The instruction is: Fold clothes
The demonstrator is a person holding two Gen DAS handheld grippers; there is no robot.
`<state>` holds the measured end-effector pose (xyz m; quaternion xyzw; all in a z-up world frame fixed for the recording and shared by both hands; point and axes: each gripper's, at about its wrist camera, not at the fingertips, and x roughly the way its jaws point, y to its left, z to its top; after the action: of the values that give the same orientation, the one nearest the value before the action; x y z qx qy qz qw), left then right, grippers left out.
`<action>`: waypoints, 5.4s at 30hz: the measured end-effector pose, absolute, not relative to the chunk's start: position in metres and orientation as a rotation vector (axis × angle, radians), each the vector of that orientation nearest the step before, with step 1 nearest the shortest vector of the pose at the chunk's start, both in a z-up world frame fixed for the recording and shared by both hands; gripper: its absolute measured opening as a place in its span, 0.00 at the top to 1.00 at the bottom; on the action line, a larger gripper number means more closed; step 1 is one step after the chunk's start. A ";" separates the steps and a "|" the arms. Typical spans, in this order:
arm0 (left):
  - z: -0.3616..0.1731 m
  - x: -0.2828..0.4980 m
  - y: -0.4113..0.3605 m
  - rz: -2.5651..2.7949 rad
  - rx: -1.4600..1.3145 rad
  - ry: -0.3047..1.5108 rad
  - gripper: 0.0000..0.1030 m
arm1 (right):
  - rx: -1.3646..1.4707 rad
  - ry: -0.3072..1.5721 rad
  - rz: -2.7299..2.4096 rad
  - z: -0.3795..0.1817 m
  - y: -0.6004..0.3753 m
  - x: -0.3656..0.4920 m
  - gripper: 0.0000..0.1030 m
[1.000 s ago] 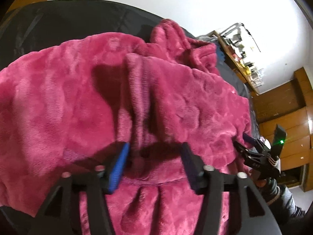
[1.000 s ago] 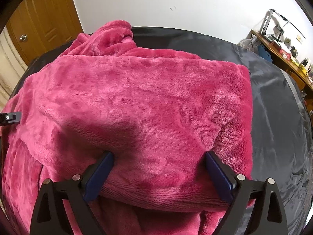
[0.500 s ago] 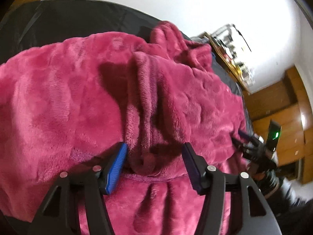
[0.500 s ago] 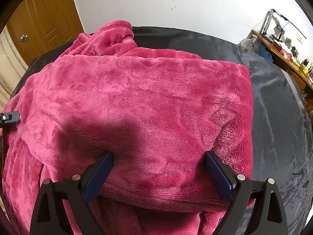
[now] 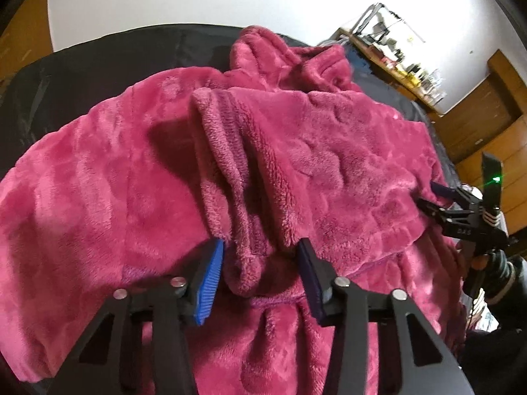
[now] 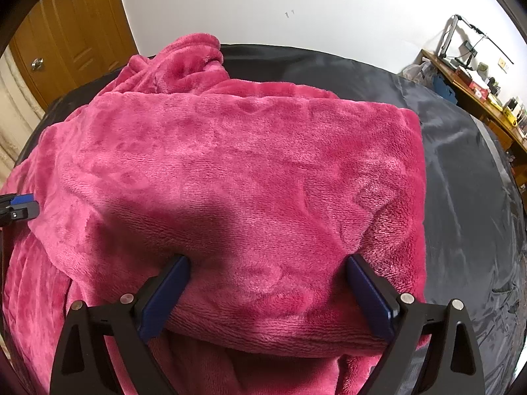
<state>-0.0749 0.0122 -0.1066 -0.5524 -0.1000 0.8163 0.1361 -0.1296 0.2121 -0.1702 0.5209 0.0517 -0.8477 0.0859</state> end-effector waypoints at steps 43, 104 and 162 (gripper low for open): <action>-0.110 -0.043 -0.008 2.510 -1.672 -0.525 0.93 | 1.585 0.145 -2.491 -0.162 0.212 -0.125 0.03; -0.122 0.067 0.087 2.372 -1.697 -0.373 0.31 | 1.752 0.068 -2.335 -0.161 0.233 0.038 0.01; -0.140 0.257 -0.393 2.373 -1.277 -1.939 0.28 | 1.625 -0.035 -2.368 -0.150 -0.109 0.084 0.00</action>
<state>0.2575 -0.3926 -0.1400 -0.3830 -0.5817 0.7120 -0.0890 0.0840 -0.1095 -0.1500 0.5607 -0.0121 -0.8170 0.1342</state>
